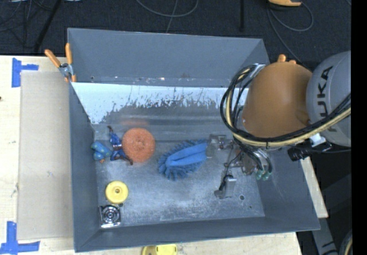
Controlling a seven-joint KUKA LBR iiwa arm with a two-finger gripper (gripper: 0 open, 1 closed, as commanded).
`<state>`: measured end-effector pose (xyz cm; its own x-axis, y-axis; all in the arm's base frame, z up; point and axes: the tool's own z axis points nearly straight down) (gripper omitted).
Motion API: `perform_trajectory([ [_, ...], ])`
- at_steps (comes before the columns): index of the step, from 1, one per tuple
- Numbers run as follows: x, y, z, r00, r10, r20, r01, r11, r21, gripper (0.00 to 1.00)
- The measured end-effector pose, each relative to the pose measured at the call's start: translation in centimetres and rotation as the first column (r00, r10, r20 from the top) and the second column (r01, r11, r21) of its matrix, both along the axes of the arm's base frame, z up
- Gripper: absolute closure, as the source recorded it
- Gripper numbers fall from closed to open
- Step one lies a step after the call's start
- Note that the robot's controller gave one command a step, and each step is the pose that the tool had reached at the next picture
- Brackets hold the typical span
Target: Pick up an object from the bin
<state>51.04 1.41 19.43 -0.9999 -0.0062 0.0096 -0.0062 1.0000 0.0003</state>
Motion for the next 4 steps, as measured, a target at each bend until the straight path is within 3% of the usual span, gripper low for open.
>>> perform_trajectory([
  [1,0.2,0.0,0.4,1.0,-0.001,0.008,0.001,1.0,0.0,0.0],
  [2,4.7,0.5,-6.5,0.998,-0.055,0.016,0.055,0.998,0.001,0.0],
  [3,6.1,1.6,-8.2,0.996,-0.089,0.005,0.089,0.996,0.0,0.0],
  [4,7.7,2.0,-6.5,0.995,0.098,0.01,-0.098,0.995,0.0,0.0],
])
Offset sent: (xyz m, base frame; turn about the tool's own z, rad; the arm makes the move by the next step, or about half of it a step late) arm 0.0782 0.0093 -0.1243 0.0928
